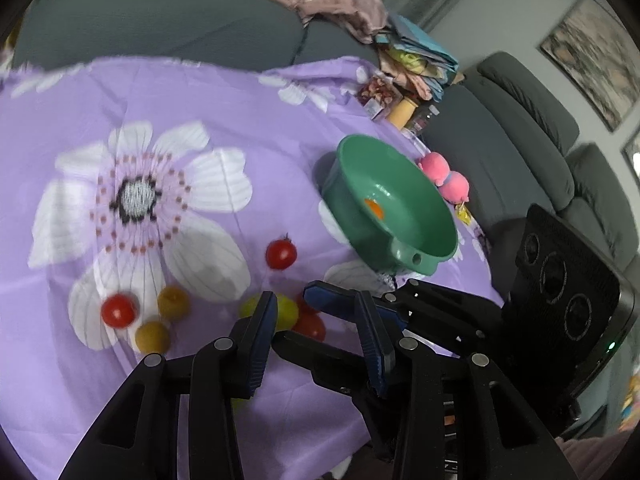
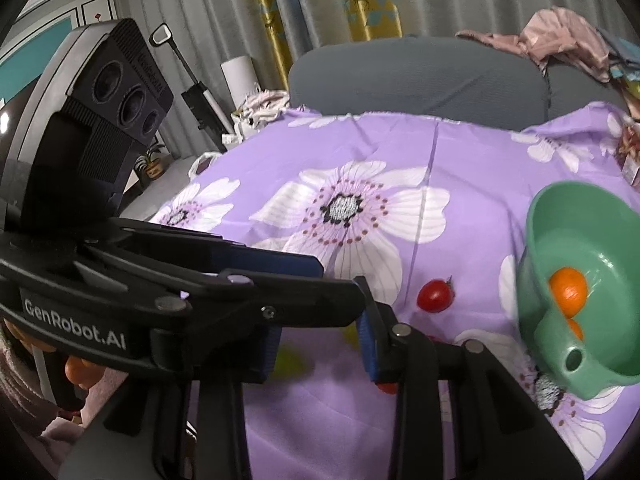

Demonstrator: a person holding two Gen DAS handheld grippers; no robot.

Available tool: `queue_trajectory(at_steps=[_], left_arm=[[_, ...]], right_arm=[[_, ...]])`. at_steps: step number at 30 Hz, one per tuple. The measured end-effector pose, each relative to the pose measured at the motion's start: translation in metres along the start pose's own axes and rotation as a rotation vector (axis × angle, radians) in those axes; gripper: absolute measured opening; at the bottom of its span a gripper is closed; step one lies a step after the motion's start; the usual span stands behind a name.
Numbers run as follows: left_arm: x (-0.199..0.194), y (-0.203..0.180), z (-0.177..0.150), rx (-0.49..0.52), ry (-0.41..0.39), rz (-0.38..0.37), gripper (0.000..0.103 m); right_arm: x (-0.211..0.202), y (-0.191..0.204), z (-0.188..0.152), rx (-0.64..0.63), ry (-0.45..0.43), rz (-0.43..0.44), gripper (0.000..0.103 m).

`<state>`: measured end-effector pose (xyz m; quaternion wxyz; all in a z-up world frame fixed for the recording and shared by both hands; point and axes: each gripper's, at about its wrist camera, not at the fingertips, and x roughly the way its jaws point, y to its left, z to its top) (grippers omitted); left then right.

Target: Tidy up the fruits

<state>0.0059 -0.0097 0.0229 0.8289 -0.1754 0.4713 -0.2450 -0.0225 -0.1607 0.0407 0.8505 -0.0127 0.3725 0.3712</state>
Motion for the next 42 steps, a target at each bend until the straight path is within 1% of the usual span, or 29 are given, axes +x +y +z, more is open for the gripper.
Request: queue_trajectory(at_steps=[3, 4, 5, 6, 7, 8, 9, 12, 16, 21, 23, 25, 31, 34, 38, 42], left_arm=[[-0.001, 0.017, -0.003, -0.053, 0.006, 0.018, 0.04], [-0.004, 0.026, -0.004, -0.083, 0.003, 0.014, 0.041], [-0.006, 0.032, -0.004, -0.104, 0.002, 0.009, 0.045], [-0.009, 0.038, -0.005, -0.126, 0.0, 0.005, 0.053], [-0.012, 0.046, -0.006, -0.15, -0.008, 0.011, 0.058], [-0.015, 0.053, -0.007, -0.166, -0.015, 0.023, 0.059], [-0.019, 0.058, -0.008, -0.178, -0.022, 0.031, 0.059], [-0.026, 0.073, -0.013, -0.224, -0.039, 0.019, 0.059], [-0.021, 0.074, -0.018, -0.213, -0.015, 0.009, 0.059], [-0.008, 0.074, -0.021, -0.225, 0.028, -0.008, 0.059], [-0.003, 0.076, -0.022, -0.233, 0.041, -0.014, 0.059], [-0.001, 0.077, -0.021, -0.237, 0.048, -0.01, 0.059], [0.009, 0.083, -0.019, -0.256, 0.075, -0.028, 0.059], [0.013, 0.083, -0.017, -0.254, 0.083, -0.024, 0.059], [0.022, 0.084, -0.013, -0.258, 0.106, -0.032, 0.059], [0.029, 0.087, -0.012, -0.261, 0.125, -0.019, 0.058]], right_arm=[[0.007, -0.001, -0.005, 0.021, 0.027, 0.0, 0.035], [0.008, -0.003, -0.008, 0.035, 0.033, 0.0, 0.036], [0.008, -0.006, -0.01, 0.048, 0.039, 0.006, 0.037], [0.008, -0.007, -0.012, 0.054, 0.045, 0.013, 0.039], [0.009, -0.009, -0.013, 0.058, 0.055, 0.014, 0.041], [0.009, -0.01, -0.016, 0.061, 0.065, 0.011, 0.048], [0.01, -0.011, -0.018, 0.063, 0.072, 0.006, 0.051], [0.013, -0.013, -0.022, 0.073, 0.083, 0.012, 0.051], [0.022, -0.01, -0.023, 0.071, 0.103, 0.046, 0.051], [0.038, 0.002, -0.021, 0.033, 0.142, 0.089, 0.051], [0.047, 0.005, -0.019, 0.017, 0.161, 0.086, 0.05], [0.055, 0.004, -0.018, 0.021, 0.183, 0.071, 0.052], [0.078, 0.005, -0.009, 0.017, 0.228, 0.078, 0.057], [0.087, 0.003, -0.006, 0.031, 0.251, 0.087, 0.057], [0.095, 0.003, -0.002, 0.023, 0.275, 0.073, 0.058], [0.103, 0.001, 0.0, 0.018, 0.301, 0.059, 0.057]])
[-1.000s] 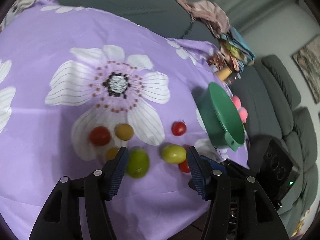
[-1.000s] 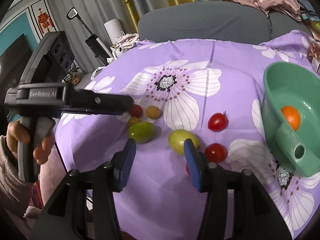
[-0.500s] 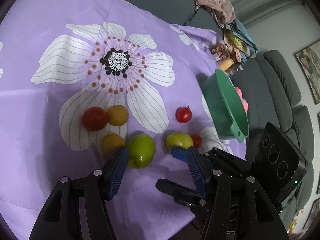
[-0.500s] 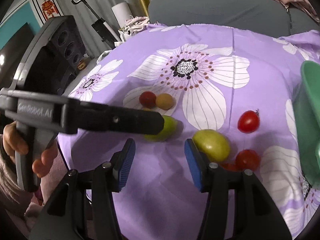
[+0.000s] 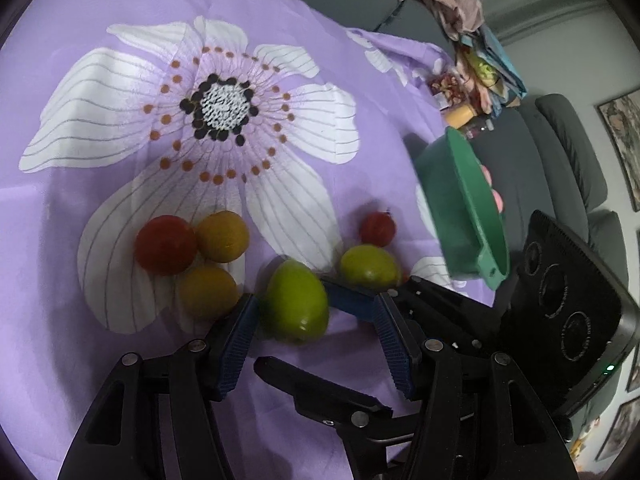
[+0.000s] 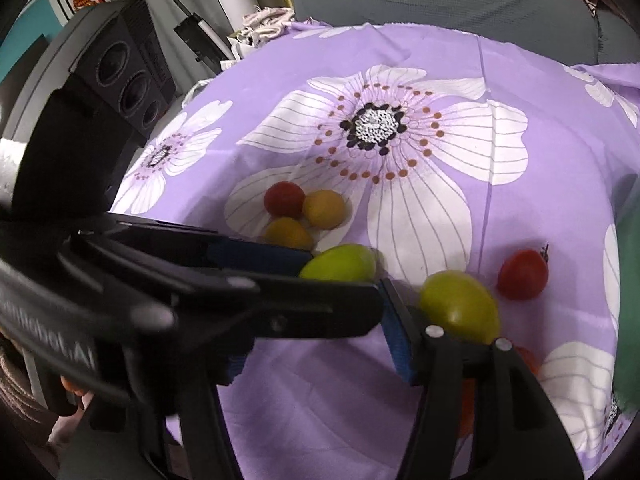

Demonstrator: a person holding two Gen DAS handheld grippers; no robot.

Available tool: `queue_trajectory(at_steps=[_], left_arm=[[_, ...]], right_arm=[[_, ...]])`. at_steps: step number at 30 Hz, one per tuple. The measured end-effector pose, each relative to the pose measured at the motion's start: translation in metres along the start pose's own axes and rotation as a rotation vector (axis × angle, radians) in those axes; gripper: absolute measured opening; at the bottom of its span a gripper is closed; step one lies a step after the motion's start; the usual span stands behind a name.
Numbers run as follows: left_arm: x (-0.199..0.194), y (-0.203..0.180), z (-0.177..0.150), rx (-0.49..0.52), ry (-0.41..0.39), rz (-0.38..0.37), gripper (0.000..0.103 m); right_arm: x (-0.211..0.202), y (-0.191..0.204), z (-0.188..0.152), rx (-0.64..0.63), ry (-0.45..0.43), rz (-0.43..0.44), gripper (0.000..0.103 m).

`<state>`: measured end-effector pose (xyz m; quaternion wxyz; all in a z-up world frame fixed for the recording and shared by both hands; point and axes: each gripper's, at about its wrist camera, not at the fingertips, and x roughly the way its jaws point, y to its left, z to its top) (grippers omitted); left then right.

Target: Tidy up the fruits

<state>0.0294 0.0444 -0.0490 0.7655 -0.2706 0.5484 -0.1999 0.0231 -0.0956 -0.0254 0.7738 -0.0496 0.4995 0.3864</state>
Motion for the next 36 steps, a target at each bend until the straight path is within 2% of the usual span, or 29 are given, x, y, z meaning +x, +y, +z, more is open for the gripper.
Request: queue_trajectory(at_steps=[2, 6, 10, 20, 36], left_arm=[[0.0, 0.002, 0.001, -0.007, -0.005, -0.018, 0.057], [-0.001, 0.006, 0.002, -0.006, -0.011, -0.012, 0.044], [-0.004, 0.009, -0.001, 0.005, -0.024, -0.002, 0.035], [-0.013, 0.006, -0.01, 0.021, -0.049, -0.026, 0.034], [-0.022, -0.024, -0.04, 0.066, -0.077, -0.008, 0.034]], right_arm=[[0.003, -0.001, 0.002, 0.002, 0.009, -0.003, 0.052], [0.005, -0.003, 0.004, 0.0, 0.01, -0.016, 0.039], [0.005, -0.004, 0.005, -0.011, 0.012, -0.022, 0.039], [-0.005, 0.005, 0.0, -0.042, -0.017, -0.048, 0.039], [-0.03, 0.019, -0.03, -0.034, -0.084, -0.033, 0.039]])
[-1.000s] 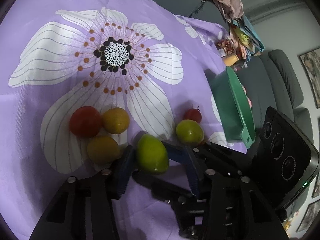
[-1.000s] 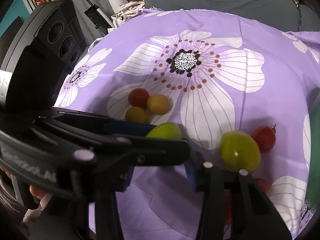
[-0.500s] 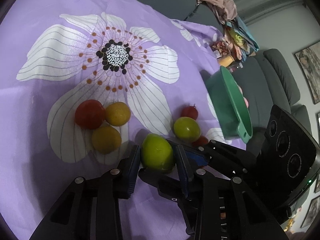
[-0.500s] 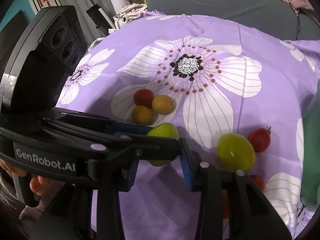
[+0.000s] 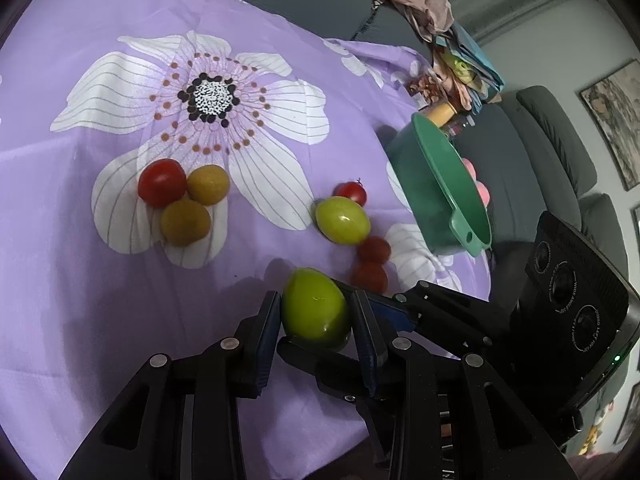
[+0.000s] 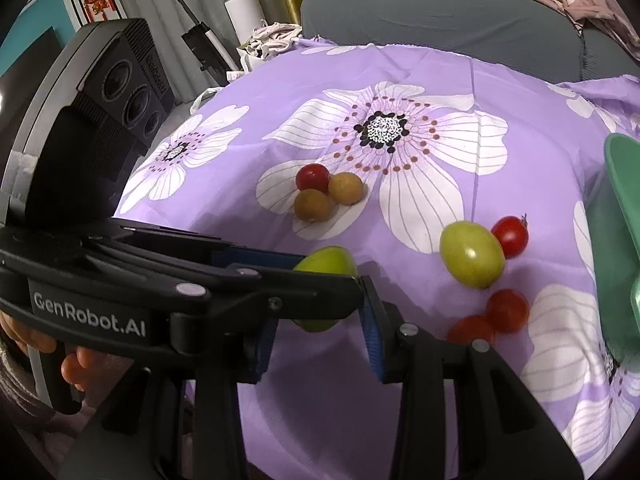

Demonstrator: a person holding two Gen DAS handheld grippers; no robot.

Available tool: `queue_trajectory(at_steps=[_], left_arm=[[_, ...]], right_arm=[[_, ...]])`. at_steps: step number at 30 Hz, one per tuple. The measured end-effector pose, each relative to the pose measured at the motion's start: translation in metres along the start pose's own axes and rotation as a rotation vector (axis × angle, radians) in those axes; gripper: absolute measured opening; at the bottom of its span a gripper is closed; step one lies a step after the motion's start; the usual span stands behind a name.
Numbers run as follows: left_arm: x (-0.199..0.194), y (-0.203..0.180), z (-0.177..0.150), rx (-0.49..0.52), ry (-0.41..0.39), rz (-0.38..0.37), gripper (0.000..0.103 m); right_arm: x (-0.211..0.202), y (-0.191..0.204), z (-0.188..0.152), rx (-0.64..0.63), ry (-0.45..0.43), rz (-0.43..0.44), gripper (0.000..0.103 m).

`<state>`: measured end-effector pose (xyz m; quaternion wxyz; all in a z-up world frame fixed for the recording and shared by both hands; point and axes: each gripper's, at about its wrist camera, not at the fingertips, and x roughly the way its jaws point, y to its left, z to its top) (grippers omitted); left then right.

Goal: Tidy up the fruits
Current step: 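Carry the green mango with the left gripper over the green bowl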

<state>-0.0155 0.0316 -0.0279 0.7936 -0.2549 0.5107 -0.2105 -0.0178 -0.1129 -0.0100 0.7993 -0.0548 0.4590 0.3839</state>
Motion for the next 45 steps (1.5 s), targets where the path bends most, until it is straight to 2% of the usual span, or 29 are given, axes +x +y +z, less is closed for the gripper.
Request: queue_trajectory(at_steps=[8, 15, 27, 45], left_arm=[[-0.005, -0.017, -0.002, 0.038, -0.02, 0.014, 0.034], [-0.001, -0.029, -0.002, 0.068, -0.006, 0.028, 0.034], [-0.011, -0.059, 0.01, 0.127, -0.06, 0.042, 0.034], [-0.017, -0.083, 0.015, 0.189, -0.088, 0.024, 0.034]], right_arm=[[-0.014, 0.0, -0.004, 0.004, -0.047, 0.001, 0.039], [-0.023, -0.006, -0.011, 0.025, -0.082, 0.012, 0.039], [-0.047, -0.013, -0.002, 0.016, -0.164, 0.002, 0.039], [-0.074, -0.018, 0.002, 0.013, -0.209, -0.033, 0.039]])
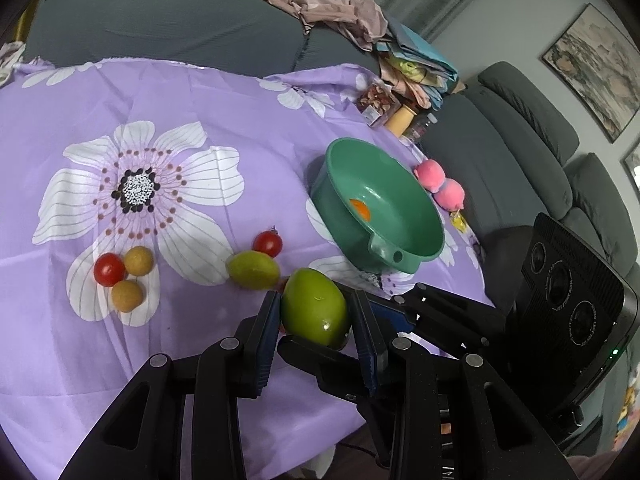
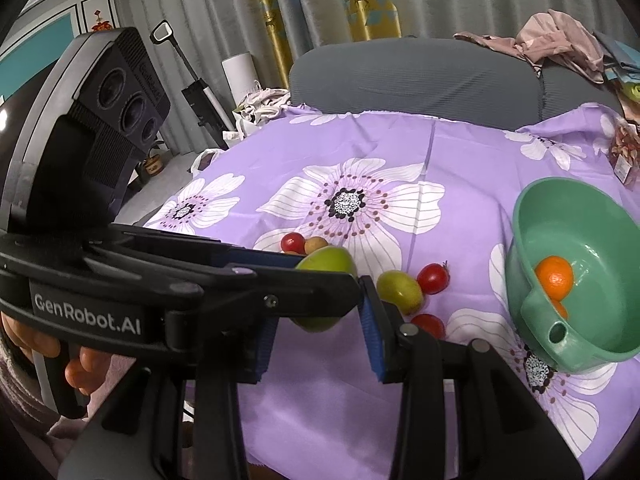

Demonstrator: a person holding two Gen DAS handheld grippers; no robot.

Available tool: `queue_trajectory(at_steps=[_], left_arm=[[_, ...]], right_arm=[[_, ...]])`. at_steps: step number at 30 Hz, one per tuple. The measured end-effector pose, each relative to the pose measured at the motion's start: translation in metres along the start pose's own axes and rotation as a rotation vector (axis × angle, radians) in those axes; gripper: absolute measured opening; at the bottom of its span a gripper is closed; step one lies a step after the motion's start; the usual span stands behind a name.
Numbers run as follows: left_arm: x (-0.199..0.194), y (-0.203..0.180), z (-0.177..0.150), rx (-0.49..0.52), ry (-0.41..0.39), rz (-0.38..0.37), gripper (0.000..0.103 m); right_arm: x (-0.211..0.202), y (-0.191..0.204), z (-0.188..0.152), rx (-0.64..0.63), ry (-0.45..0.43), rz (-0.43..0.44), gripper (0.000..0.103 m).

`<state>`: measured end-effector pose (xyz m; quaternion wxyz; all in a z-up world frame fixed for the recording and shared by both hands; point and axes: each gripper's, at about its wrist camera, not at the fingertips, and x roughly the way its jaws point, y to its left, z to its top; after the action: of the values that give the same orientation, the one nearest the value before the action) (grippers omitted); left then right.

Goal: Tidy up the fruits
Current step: 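Carry the green mango with the left gripper over the green bowl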

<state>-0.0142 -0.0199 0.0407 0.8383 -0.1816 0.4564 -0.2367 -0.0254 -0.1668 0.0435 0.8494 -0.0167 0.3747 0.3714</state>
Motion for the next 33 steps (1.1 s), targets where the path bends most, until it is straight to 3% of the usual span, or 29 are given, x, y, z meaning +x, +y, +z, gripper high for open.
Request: queue_trajectory(at_steps=[16, 33], left_arm=[[0.026, -0.024, 0.026, 0.063, 0.028, -0.051, 0.034], [0.097, -0.079, 0.072, 0.201, 0.078, -0.15, 0.034]], right_arm=[[-0.013, -0.023, 0.002, 0.048, -0.045, -0.062, 0.039], [-0.047, -0.107, 0.01, 0.113, -0.103, -0.238, 0.039]])
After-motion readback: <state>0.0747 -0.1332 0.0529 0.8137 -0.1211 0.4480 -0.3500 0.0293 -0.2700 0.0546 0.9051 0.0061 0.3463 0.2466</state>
